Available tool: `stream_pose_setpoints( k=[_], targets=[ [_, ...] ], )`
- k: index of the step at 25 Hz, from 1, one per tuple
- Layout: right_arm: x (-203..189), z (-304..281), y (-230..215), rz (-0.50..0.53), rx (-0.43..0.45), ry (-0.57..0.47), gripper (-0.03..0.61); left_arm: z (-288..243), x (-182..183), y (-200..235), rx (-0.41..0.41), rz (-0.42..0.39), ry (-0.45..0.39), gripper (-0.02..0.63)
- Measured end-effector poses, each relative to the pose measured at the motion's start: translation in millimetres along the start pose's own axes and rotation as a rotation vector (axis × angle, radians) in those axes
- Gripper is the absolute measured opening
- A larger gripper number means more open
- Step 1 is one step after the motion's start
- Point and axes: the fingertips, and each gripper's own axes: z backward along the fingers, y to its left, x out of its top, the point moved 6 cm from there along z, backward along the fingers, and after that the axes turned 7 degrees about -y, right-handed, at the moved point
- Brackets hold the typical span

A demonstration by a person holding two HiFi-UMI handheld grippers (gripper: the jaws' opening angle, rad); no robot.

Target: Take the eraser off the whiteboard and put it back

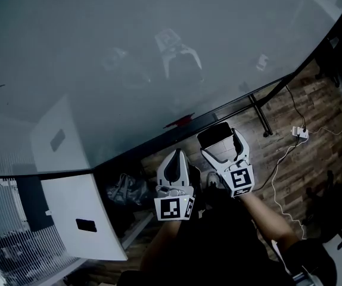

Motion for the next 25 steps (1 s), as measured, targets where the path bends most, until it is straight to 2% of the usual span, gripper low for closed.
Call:
stream_pose_setpoints(
  k=[9, 25],
  targets=[
    [-17, -14, -7, 0.0, -0.012, 0.018, 0.52, -9, -14, 5, -0.018, 0.006, 0.01, 0.0],
    [-47, -30, -25, 0.005, -0.003, 0.075, 0.52, -17, -36, 5, 0.016, 0.035, 0.025, 0.002]
  ],
)
